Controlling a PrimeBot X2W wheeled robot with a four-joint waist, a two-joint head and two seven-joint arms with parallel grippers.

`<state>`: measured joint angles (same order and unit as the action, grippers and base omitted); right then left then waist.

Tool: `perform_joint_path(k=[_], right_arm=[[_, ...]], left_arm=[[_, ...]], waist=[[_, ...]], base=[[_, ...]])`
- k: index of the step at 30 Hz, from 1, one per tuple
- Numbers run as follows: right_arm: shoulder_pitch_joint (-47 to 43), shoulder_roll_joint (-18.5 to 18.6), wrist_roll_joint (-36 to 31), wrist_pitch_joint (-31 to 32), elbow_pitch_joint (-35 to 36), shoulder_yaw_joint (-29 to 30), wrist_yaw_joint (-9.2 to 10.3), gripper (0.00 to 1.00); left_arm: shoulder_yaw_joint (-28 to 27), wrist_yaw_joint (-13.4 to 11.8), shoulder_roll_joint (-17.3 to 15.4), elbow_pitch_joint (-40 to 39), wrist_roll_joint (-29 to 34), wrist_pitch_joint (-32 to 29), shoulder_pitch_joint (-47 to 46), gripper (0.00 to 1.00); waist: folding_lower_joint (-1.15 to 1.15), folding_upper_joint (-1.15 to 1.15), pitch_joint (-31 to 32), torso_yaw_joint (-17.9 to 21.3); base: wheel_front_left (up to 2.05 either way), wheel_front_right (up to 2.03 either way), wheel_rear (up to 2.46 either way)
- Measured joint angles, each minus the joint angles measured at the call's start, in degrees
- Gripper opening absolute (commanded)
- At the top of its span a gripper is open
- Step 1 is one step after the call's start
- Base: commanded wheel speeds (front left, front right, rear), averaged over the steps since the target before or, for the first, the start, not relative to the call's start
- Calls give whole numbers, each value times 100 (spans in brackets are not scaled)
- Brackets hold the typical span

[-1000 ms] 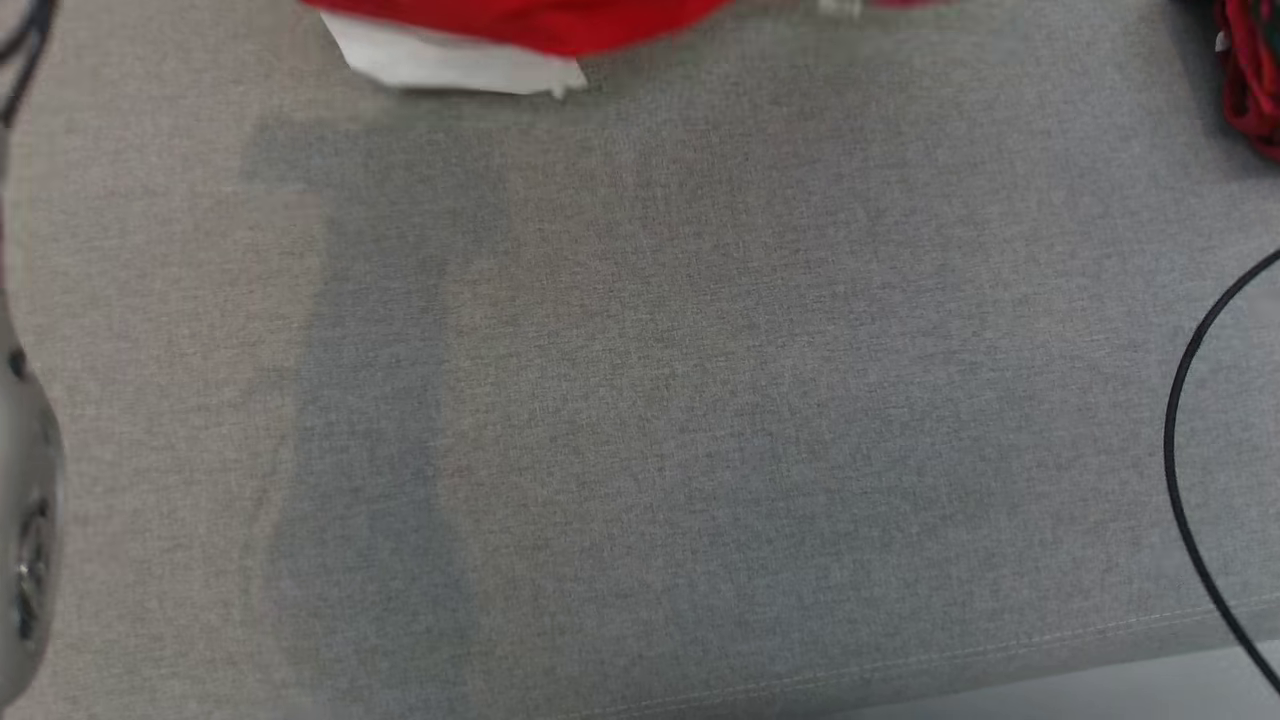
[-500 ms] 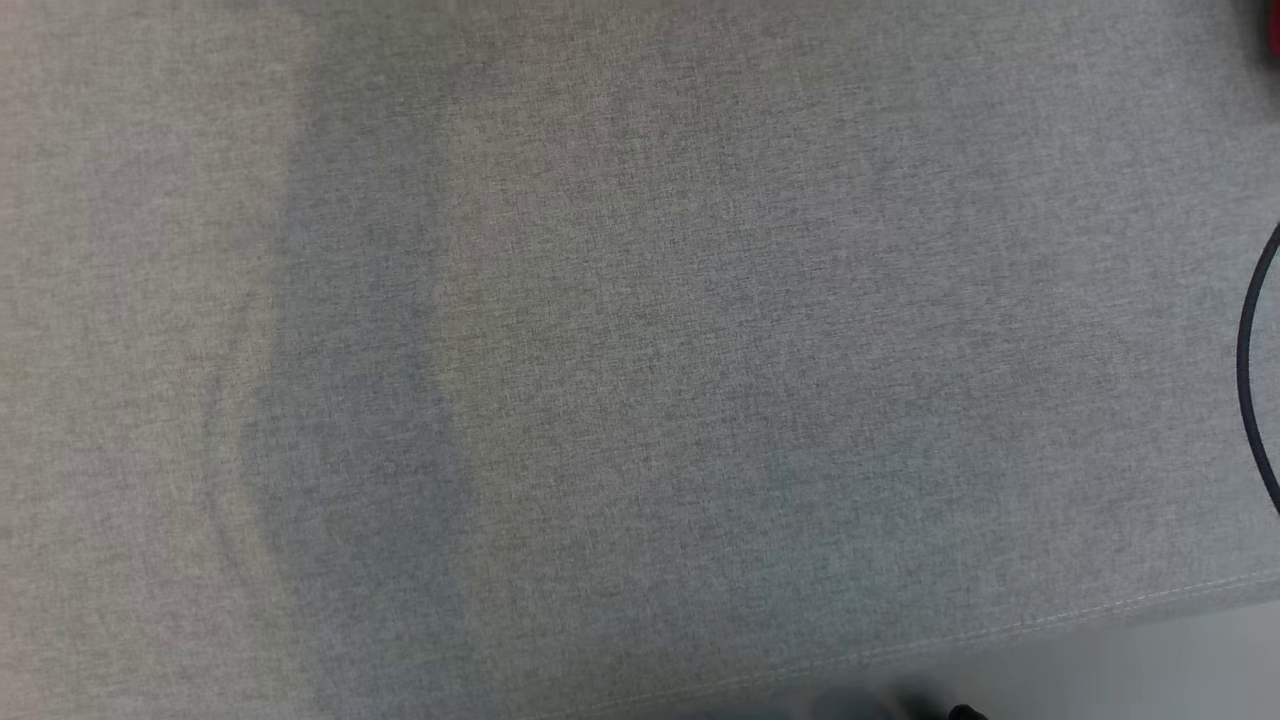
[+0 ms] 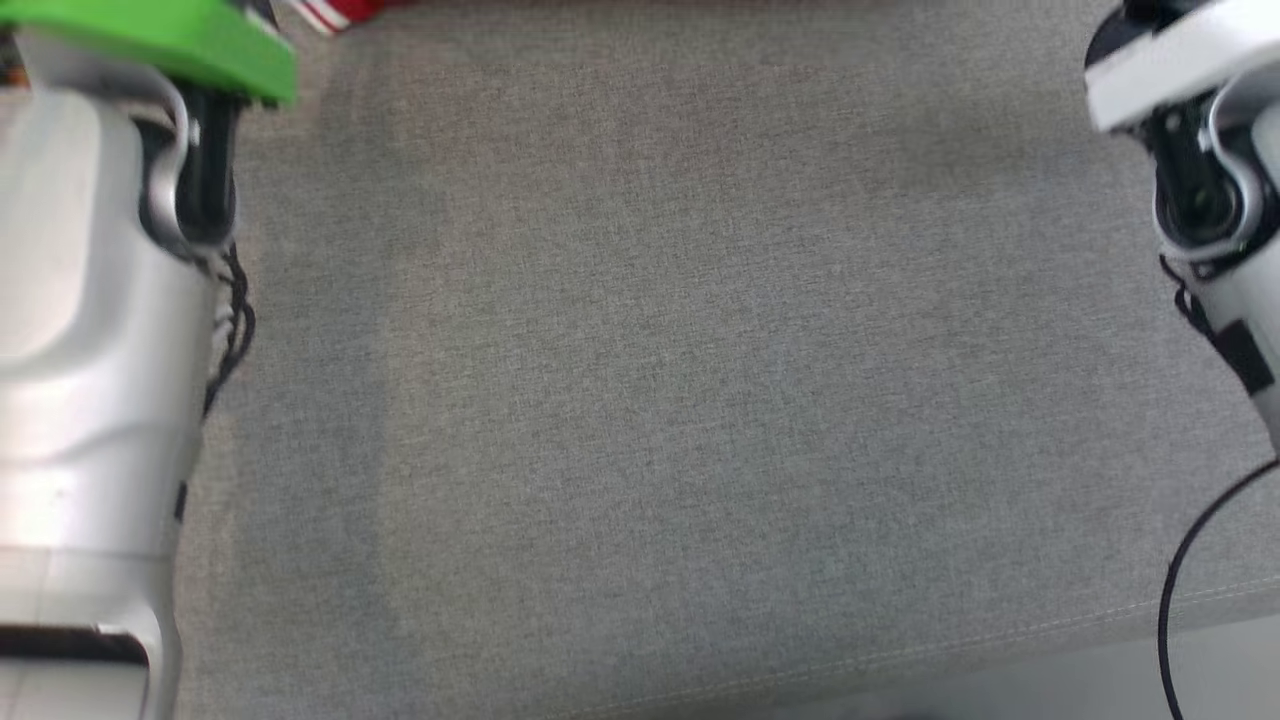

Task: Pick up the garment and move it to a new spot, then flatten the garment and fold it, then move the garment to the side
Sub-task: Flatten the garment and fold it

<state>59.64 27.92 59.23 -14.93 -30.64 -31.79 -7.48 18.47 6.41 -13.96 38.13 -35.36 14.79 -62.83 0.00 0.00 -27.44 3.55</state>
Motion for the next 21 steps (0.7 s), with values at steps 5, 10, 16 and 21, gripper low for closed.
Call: perform_joint_path(k=[5,10,16,21], right_arm=[[-1483,110,-175,-7,720,390,0,0],[-2831,-31,-345,-7,1234,814,-1,0],[-4220,-194,-795,-7,1543,1250,-1,0],[-5077,-289,-1147,-7,1695,1563,-1,0]], left_arm=[[-377,-435,49,-1406,-9,18,1807,0],[-514,-728,168,-2357,32,23,3485,0],[-557,-927,392,-2976,7,23,5128,0],[-475,-996,505,-3195,-23,22,5899,0]], waist=[[0,0,287,-29],[0,0,576,-55],[0,0,967,-71],[0,0,1273,-110]], base=[[0,0,0],[0,0,0],[0,0,0],[0,0,0]])
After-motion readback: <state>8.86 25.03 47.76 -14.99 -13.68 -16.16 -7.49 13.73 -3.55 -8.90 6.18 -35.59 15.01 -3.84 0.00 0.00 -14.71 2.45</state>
